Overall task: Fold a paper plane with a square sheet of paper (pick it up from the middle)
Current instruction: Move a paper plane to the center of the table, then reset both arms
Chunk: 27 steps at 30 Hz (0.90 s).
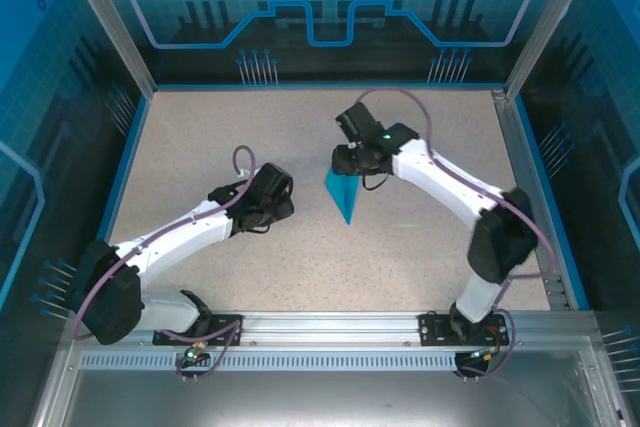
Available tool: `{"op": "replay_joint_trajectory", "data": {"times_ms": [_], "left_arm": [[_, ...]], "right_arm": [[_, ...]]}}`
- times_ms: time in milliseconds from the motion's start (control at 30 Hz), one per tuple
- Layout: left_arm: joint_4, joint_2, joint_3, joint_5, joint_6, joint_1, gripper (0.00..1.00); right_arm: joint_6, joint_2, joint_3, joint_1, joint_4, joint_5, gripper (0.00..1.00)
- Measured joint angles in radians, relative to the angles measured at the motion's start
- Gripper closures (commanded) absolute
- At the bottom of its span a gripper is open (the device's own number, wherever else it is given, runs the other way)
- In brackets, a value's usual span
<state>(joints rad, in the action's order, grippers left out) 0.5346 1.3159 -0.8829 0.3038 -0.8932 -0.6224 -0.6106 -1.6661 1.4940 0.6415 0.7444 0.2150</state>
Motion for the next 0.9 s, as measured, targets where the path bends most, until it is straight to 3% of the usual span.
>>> {"op": "replay_joint_trajectory", "data": {"times_ms": [200, 300, 367, 467, 533, 567, 700, 900], "left_arm": [[0.005, -0.059, 0.002, 0.031, 0.036, 0.024, 0.46], [0.005, -0.117, 0.014, 0.063, 0.061, 0.041, 0.41], [0.008, -0.151, 0.025, 0.098, 0.082, 0.052, 0.3], [0.021, -0.187, 0.032, 0.171, 0.13, 0.079, 0.17], [0.029, -0.211, 0.036, 0.233, 0.163, 0.113, 0.03], [0.031, -0.223, 0.041, 0.261, 0.179, 0.134, 0.01], [0.003, -0.271, 0.081, 0.332, 0.248, 0.246, 0.02], [-0.14, -0.262, 0.184, 0.379, 0.358, 0.4, 0.01]], "right_arm": [[0.047, 0.356, -0.232, -0.011, -0.055, 0.194, 0.34], [0.08, 0.501, -0.351, -0.062, -0.091, 0.284, 0.29], [0.103, 0.57, -0.43, -0.127, -0.117, 0.343, 0.22], [0.154, 0.636, -0.566, -0.245, -0.193, 0.404, 0.01], [0.2, 0.662, -0.682, -0.337, -0.267, 0.411, 0.01], [0.223, 0.662, -0.724, -0.375, -0.293, 0.404, 0.01], [0.32, 0.606, -0.876, -0.501, -0.45, 0.346, 0.01], [0.438, 0.471, -1.024, -0.524, -0.808, 0.208, 0.01]]}}
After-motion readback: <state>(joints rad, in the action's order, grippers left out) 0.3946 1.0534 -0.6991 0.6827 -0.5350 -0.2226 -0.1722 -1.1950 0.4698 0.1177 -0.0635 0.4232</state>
